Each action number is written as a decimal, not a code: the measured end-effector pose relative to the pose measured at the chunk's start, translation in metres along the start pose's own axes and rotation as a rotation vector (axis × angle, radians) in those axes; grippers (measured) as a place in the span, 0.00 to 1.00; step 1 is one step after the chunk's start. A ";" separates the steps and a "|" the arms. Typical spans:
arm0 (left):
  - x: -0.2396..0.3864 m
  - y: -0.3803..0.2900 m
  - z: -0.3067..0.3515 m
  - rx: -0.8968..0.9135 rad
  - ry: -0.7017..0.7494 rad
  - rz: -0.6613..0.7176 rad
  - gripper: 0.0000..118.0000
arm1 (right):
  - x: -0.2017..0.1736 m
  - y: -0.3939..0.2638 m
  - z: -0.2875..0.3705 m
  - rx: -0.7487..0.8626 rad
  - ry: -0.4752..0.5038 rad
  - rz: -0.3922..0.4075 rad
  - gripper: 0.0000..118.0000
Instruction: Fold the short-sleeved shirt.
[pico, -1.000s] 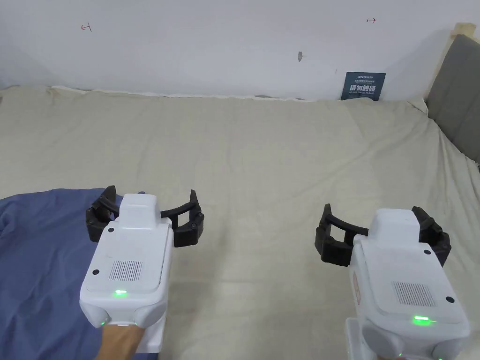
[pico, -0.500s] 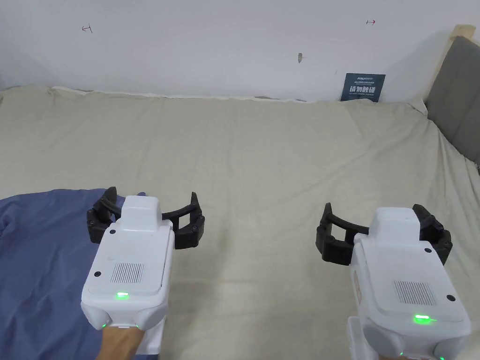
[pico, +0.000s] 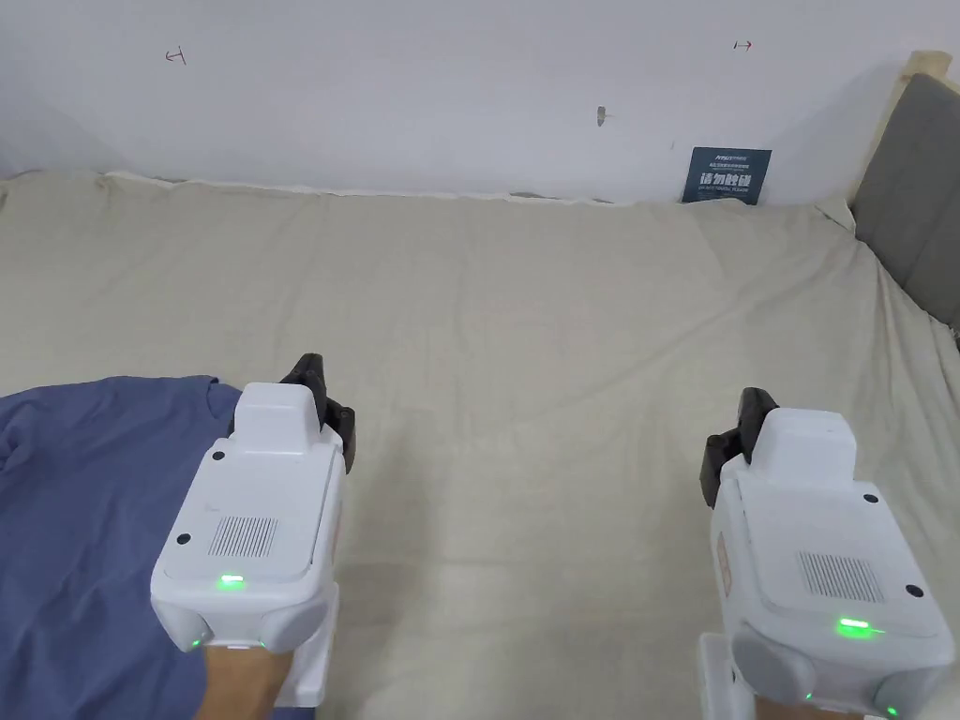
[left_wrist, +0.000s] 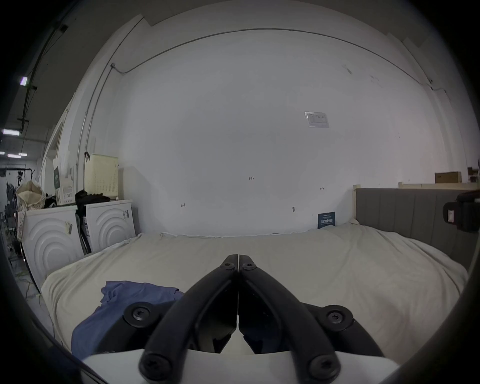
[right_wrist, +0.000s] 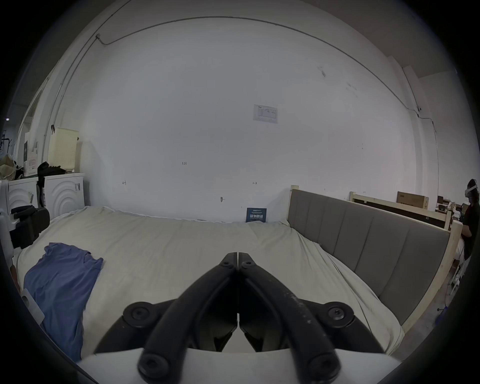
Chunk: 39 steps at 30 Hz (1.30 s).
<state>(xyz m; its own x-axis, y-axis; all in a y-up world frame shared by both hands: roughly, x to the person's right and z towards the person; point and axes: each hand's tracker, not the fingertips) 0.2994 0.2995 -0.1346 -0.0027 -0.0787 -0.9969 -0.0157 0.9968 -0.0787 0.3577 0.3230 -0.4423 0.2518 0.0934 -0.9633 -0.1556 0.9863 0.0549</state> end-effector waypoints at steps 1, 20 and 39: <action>-0.001 0.000 0.000 -0.003 0.004 0.015 0.00 | 0.001 0.001 -0.001 0.000 0.011 0.003 0.01; -0.121 0.000 0.029 -0.029 0.255 -0.038 0.00 | -0.119 0.023 -0.017 0.058 0.304 0.048 0.01; -0.249 -0.014 0.079 -0.172 0.479 0.002 0.00 | -0.231 0.024 0.006 0.058 0.561 0.067 0.01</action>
<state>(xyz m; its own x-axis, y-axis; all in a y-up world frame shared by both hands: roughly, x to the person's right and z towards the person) 0.3797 0.3064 0.1143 -0.4602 -0.1152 -0.8803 -0.1799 0.9831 -0.0346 0.3011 0.3258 -0.2165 -0.3055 0.0846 -0.9484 -0.0976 0.9880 0.1196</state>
